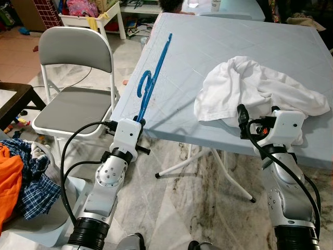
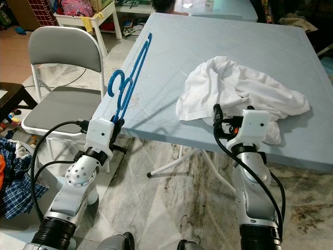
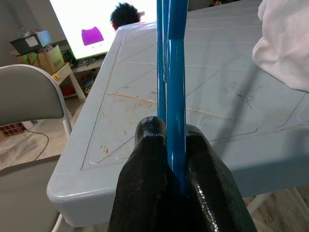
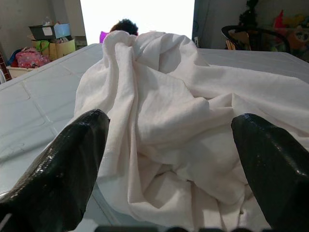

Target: Hang hanger

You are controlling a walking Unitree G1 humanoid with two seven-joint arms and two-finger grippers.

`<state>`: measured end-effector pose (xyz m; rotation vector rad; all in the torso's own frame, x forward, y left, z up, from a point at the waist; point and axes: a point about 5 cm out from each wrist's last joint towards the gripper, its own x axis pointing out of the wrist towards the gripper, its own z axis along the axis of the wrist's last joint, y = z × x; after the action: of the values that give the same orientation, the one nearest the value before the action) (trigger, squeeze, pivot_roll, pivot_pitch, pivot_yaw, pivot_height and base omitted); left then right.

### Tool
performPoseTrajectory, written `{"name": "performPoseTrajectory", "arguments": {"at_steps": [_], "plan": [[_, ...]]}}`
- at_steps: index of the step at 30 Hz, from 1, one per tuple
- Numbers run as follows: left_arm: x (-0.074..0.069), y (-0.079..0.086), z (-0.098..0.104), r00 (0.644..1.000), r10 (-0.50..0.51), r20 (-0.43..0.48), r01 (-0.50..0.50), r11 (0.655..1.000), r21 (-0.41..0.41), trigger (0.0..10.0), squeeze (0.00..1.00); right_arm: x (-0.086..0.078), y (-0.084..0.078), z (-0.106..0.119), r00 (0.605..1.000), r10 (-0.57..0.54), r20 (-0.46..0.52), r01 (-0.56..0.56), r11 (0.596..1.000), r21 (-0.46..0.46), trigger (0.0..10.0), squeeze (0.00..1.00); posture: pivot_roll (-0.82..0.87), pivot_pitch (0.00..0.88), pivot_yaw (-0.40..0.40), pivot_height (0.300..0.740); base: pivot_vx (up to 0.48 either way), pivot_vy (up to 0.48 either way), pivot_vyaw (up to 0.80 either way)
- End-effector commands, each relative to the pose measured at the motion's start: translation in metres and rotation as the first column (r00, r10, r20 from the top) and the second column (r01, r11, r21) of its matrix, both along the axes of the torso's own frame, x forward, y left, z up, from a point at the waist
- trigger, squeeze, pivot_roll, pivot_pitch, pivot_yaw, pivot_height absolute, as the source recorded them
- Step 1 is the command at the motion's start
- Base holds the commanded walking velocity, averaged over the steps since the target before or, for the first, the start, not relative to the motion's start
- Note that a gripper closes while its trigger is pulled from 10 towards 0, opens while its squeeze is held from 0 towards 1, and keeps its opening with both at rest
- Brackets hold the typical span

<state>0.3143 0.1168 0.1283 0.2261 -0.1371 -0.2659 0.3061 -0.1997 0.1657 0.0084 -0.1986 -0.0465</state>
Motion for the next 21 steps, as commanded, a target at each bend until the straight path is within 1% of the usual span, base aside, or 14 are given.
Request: {"name": "performPoseTrajectory", "arguments": {"at_steps": [1, 9, 21], "plan": [[-0.0009, -0.0004, 0.0026, 1.0, -0.007, 0.007, 0.007, 1.0, 0.005, 10.0, 0.0, 0.0011, 0.0002, 0.0035, 1.0, -0.008, 0.007, 0.008, 1.0, 0.002, 10.0, 0.0, 0.06, 0.128, 0.012, 0.74, 0.0, 0.0, 0.0], [-0.0026, -0.0014, 0.002, 1.0, -0.02, -0.001, 0.02, 1.0, 0.009, 10.0, 0.0, 0.0009, -0.0012, 0.0024, 1.0, -0.018, 0.001, 0.018, 1.0, -0.002, 10.0, 0.0, 0.06, 0.131, 0.017, 0.74, 0.0, 0.0, 0.0], [-0.0027, -0.0025, 0.0009, 1.0, -0.029, -0.012, 0.029, 0.999, 0.017, 10.0, 0.0, -0.0004, -0.0041, 0.0011, 0.999, -0.037, -0.002, 0.037, 0.999, 0.0, 10.0, 0.0, 0.05, 0.136, 0.02, 0.74, -0.266, 0.0, 0.0]]}}
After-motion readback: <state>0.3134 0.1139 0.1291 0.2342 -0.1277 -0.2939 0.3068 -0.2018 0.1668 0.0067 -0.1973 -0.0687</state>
